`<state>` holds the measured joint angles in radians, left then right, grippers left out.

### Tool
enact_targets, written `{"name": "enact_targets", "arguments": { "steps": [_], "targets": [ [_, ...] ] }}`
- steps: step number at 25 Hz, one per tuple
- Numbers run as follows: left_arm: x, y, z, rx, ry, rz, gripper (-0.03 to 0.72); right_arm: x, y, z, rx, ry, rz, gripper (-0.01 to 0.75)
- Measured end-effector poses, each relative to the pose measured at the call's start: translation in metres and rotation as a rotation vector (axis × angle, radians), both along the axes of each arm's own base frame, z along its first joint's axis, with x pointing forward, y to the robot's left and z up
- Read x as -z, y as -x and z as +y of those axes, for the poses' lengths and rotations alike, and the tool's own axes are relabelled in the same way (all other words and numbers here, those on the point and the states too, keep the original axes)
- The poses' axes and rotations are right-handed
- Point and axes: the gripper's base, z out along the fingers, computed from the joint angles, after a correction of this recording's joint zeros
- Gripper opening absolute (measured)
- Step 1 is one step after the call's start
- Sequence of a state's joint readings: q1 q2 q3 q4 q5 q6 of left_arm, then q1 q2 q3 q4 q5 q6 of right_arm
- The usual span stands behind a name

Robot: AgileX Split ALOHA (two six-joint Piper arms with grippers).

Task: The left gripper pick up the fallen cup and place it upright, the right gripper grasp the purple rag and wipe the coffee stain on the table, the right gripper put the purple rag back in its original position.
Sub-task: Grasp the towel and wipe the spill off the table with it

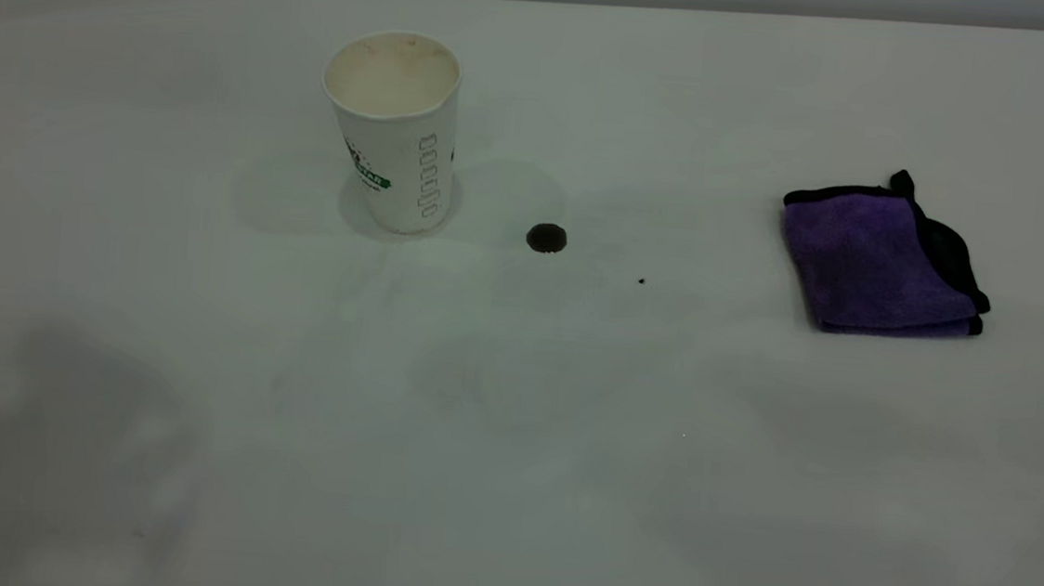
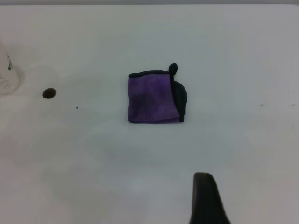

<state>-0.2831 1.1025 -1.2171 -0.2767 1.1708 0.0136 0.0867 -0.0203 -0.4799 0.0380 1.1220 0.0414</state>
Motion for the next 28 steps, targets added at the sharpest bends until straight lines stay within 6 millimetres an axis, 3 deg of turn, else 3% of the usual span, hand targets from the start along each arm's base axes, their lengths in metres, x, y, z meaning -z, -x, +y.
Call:
{"name": "enact_targets", "arguments": {
  "steps": [6, 11, 19, 28],
  "targets": [
    [0.036, 0.062, 0.020, -0.055, 0.000, 0.026, 0.449, 0.000, 0.000, 0.000, 0.000, 0.000, 0.000, 0.520],
    [0.070, 0.094, 0.043, -0.123, -0.132, 0.000, 0.512, 0.000, 0.000, 0.000, 0.000, 0.000, 0.000, 0.520],
    [0.132, 0.118, 0.063, -0.120, -0.301, 0.018, 0.518, 0.000, 0.000, 0.000, 0.000, 0.000, 0.000, 0.520],
    [0.133, 0.128, 0.065, -0.105, -0.264, -0.072, 0.519, 0.000, 0.000, 0.000, 0.000, 0.000, 0.000, 0.520]
  ]
}}
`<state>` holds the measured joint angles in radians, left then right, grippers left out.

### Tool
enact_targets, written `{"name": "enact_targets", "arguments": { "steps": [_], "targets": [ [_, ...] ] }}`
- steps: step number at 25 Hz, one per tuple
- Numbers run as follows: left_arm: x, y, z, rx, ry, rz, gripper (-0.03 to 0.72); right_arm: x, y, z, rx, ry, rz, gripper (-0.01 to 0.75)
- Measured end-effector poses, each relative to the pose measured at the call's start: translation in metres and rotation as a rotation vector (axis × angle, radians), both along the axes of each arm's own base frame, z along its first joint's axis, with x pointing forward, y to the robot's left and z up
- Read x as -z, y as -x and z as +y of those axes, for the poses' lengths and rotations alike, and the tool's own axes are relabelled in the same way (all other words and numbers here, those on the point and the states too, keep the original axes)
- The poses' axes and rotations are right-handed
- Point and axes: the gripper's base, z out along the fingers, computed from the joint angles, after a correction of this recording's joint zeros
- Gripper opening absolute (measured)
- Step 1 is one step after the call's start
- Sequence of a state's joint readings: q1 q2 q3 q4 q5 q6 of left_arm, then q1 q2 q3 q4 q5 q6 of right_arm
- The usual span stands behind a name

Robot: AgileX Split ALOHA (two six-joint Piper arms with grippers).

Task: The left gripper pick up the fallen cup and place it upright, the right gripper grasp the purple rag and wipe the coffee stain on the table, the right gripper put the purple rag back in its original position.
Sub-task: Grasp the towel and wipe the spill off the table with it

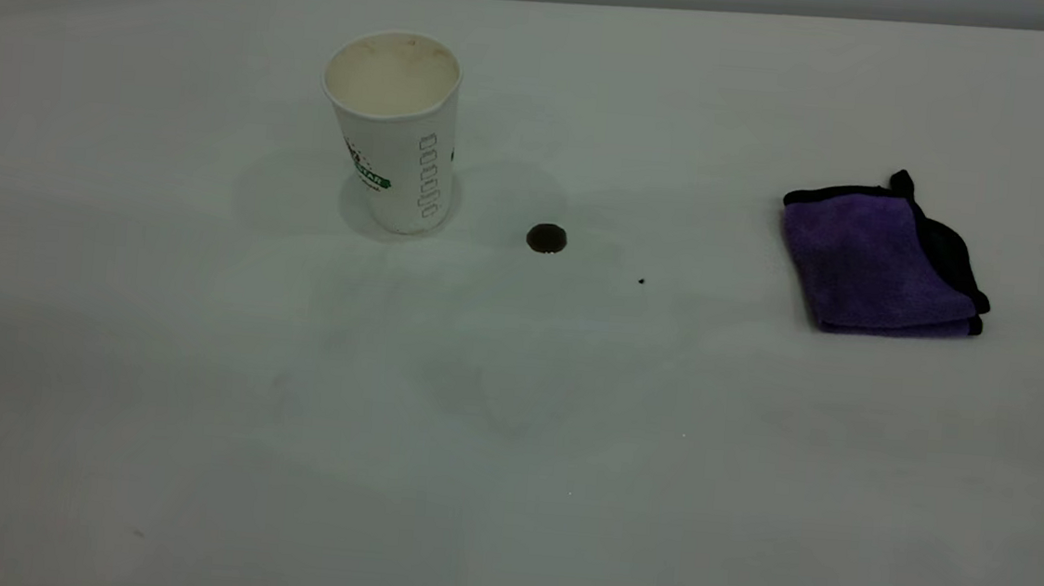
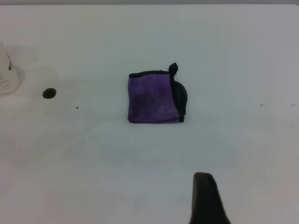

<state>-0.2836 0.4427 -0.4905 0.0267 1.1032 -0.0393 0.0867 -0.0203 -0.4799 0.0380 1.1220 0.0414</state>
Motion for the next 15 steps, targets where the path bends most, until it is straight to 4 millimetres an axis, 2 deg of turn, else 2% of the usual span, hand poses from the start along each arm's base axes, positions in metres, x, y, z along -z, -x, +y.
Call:
{"name": "enact_targets", "arguments": {
  "steps": [8, 15],
  "targets": [
    [-0.005, 0.017, 0.009, -0.156, 0.031, -0.131, 0.519, 0.000, 0.000, 0.000, 0.000, 0.000, 0.000, 0.520],
    [-0.008, 0.042, 0.013, -0.304, 0.044, -0.305, 0.519, 0.000, 0.000, 0.000, 0.000, 0.000, 0.000, 0.520]
  ]
}}
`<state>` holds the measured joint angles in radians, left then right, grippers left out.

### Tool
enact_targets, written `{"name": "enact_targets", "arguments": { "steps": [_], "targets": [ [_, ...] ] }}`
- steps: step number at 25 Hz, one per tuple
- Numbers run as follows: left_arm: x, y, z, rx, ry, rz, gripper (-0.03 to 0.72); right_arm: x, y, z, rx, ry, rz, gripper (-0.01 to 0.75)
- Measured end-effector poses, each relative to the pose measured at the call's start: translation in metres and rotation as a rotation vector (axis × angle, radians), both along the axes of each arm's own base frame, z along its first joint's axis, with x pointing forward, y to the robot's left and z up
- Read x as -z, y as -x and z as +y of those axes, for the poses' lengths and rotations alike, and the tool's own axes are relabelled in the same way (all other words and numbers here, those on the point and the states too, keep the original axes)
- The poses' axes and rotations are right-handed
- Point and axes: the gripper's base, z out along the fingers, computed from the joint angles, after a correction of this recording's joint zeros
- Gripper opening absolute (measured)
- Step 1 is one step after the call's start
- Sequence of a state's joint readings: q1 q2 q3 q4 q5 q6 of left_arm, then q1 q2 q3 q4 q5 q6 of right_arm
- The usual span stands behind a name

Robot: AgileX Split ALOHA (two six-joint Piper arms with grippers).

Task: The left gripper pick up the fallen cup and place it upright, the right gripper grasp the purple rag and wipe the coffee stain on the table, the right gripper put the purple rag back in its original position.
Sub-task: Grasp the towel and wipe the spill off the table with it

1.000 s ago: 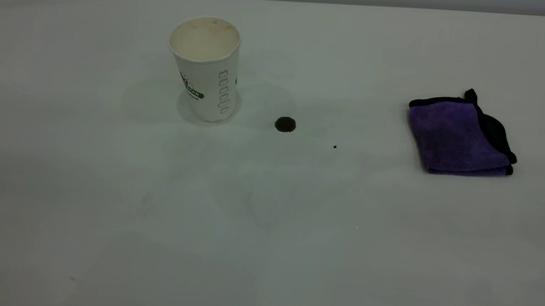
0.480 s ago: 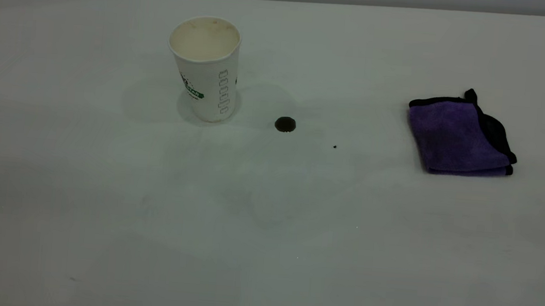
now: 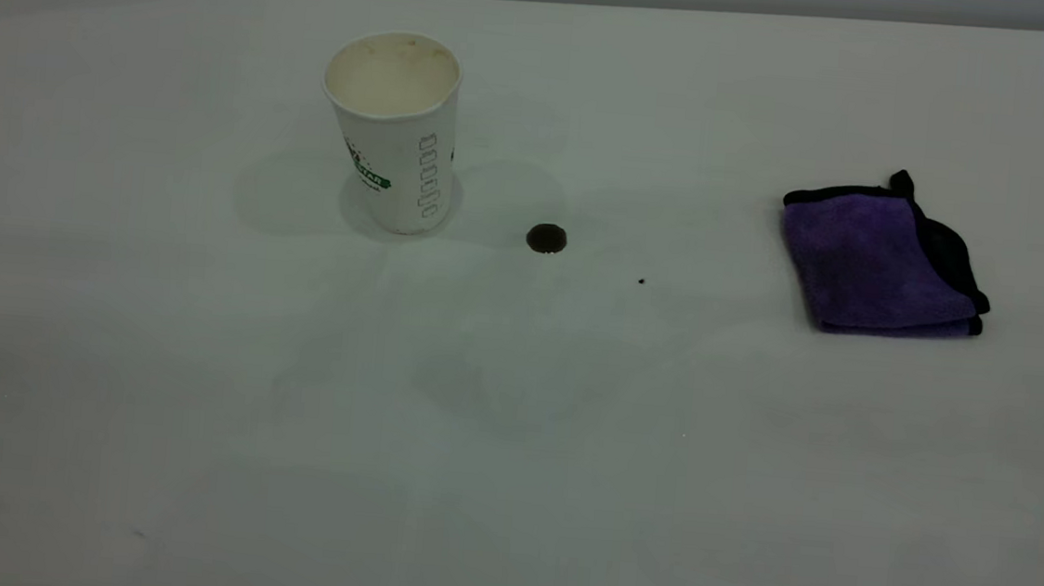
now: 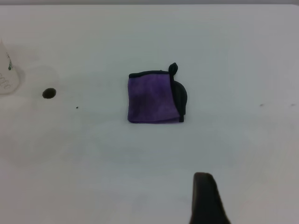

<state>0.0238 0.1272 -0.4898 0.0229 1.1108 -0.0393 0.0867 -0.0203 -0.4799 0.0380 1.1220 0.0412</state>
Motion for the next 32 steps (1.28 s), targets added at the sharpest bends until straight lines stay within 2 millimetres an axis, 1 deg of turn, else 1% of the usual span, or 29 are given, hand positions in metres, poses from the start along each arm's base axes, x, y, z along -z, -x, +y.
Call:
{"name": "enact_targets", "arguments": {
  "steps": [6, 13, 15, 17, 20, 23, 25, 28, 30, 32],
  "targets": [
    [0.001, 0.019, -0.001, -0.009, -0.003, -0.131, 0.519, 0.000, 0.000, 0.000, -0.001, -0.001, 0.000, 0.520],
    [0.002, 0.021, -0.001, -0.010, -0.003, -0.138, 0.519, 0.000, 0.000, 0.001, -0.005, -0.016, -0.004, 0.512],
    [0.002, 0.021, -0.001, -0.024, -0.004, -0.138, 0.519, -0.005, 0.000, 0.003, -0.015, -0.037, -0.033, 0.507],
    [0.002, 0.021, -0.001, -0.042, -0.005, -0.138, 0.519, -0.014, -0.007, 0.004, -0.022, -0.049, -0.066, 0.507],
    [0.002, 0.021, -0.001, -0.050, -0.006, -0.139, 0.519, -0.024, -0.029, 0.007, -0.042, -0.030, -0.046, 0.518],
    [0.002, 0.021, -0.001, -0.050, -0.005, -0.138, 0.519, -0.024, -0.061, 0.015, -0.110, -0.013, 0.048, 0.551],
    [0.002, 0.021, -0.001, -0.051, -0.004, -0.138, 0.519, -0.021, -0.085, 0.022, -0.182, -0.005, 0.114, 0.568],
    [0.002, 0.021, -0.001, -0.051, -0.004, -0.138, 0.519, -0.017, -0.122, 0.031, -0.277, 0.002, 0.165, 0.579],
    [0.002, 0.021, -0.001, -0.051, -0.004, -0.138, 0.519, -0.013, -0.146, 0.035, -0.319, 0.021, 0.190, 0.580],
    [0.002, 0.021, -0.001, -0.052, -0.004, -0.137, 0.519, -0.004, -0.173, 0.039, -0.353, 0.042, 0.229, 0.580]
  ]
}}
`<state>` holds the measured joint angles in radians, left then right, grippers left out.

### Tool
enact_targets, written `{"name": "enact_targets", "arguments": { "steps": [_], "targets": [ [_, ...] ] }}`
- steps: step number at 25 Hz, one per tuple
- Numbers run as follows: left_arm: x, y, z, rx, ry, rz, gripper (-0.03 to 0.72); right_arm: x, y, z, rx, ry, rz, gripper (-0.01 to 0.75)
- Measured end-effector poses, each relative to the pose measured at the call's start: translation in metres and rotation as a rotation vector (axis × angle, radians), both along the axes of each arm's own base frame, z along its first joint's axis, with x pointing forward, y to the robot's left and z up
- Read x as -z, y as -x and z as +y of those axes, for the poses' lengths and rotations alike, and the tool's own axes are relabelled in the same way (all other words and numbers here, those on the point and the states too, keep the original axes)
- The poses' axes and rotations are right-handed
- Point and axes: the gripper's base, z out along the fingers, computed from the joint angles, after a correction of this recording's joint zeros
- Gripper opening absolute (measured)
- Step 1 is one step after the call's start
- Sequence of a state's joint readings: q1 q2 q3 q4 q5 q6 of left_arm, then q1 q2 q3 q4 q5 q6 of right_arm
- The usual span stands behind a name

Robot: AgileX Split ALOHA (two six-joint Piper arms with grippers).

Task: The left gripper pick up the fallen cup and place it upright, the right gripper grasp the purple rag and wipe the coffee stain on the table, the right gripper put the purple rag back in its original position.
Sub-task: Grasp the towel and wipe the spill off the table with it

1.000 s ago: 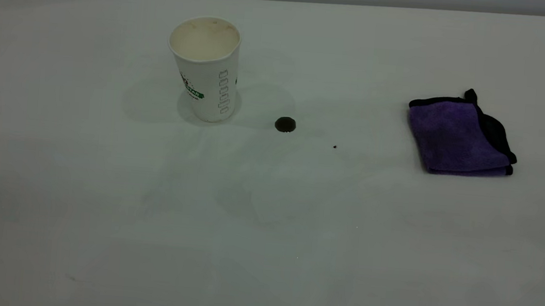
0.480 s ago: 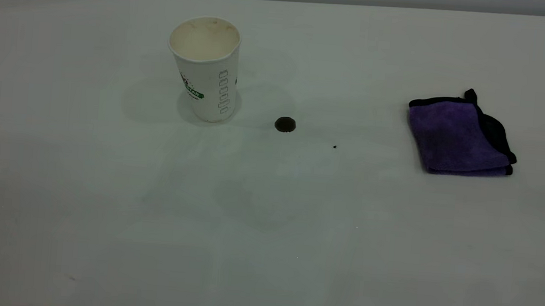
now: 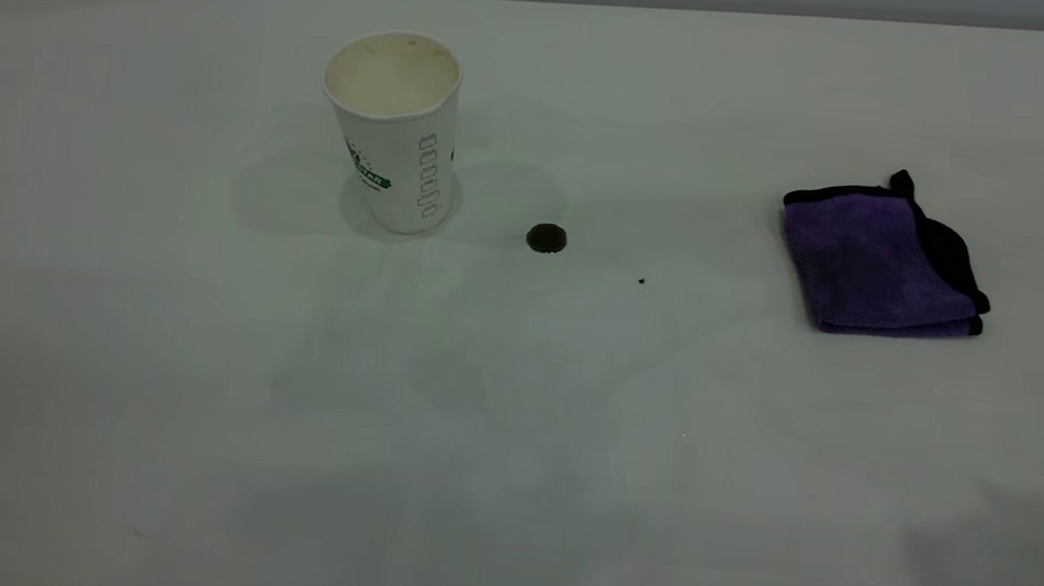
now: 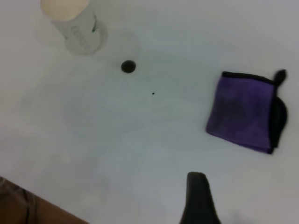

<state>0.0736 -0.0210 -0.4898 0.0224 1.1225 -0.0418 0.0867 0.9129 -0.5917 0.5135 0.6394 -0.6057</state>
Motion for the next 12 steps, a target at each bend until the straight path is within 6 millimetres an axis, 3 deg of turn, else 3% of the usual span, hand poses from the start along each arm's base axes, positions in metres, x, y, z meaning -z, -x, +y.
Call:
{"name": "enact_targets", "arguments": {
  "steps": [4, 12],
  "targets": [
    [0.000, 0.000, 0.000, 0.000, 0.000, 0.001, 0.519, 0.029, -0.046, 0.005, -0.026, 0.026, 0.138, 0.580],
    [0.000, 0.000, 0.000, 0.000, 0.000, 0.001, 0.519, 0.102, -0.120, 0.013, -0.027, 0.062, 0.394, 0.580]
  ]
}}
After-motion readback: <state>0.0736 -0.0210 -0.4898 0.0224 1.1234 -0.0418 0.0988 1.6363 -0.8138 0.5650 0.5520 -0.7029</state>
